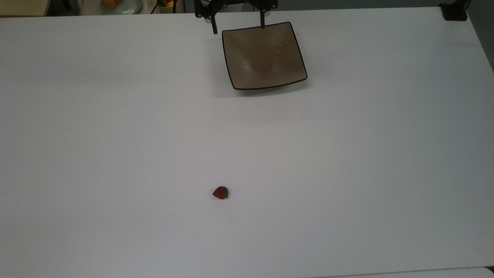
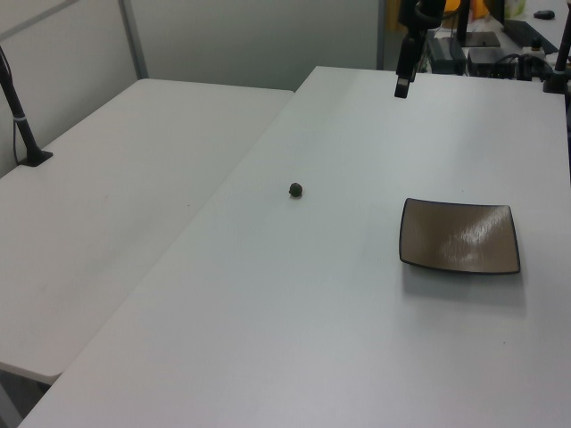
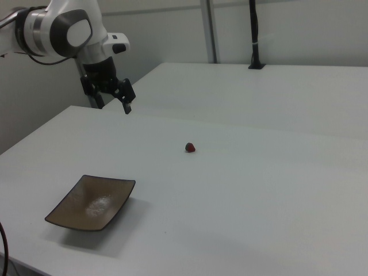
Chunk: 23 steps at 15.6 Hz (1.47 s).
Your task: Strawberries on a ceramic plate
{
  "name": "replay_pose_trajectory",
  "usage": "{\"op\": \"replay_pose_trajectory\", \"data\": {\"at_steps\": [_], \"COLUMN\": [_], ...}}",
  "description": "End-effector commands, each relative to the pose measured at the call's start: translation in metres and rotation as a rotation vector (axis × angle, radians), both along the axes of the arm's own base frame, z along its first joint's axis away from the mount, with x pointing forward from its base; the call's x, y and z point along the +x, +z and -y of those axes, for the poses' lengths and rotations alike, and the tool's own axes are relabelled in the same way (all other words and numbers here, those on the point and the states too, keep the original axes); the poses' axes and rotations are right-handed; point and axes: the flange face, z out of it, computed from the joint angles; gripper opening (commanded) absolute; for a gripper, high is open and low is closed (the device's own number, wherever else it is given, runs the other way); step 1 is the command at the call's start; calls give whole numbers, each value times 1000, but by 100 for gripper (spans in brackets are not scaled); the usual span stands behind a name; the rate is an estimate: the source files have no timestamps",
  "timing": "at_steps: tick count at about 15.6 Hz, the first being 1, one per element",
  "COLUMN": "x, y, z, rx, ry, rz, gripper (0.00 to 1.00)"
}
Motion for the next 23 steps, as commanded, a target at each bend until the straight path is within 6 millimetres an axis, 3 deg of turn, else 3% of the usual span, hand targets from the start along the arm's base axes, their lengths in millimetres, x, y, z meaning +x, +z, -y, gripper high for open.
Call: {"op": "replay_pose_trajectory", "data": {"at_steps": [1,9,15,23], "x": [3,4,13,61], "y": [3,1,-11,-15], "z": [3,6,1,-3], "rx": [-6,-7,-10,-41], "ry": [14,9,22,125], "rz": [9,3,-6,31], "gripper": [100,100,100,100]}}
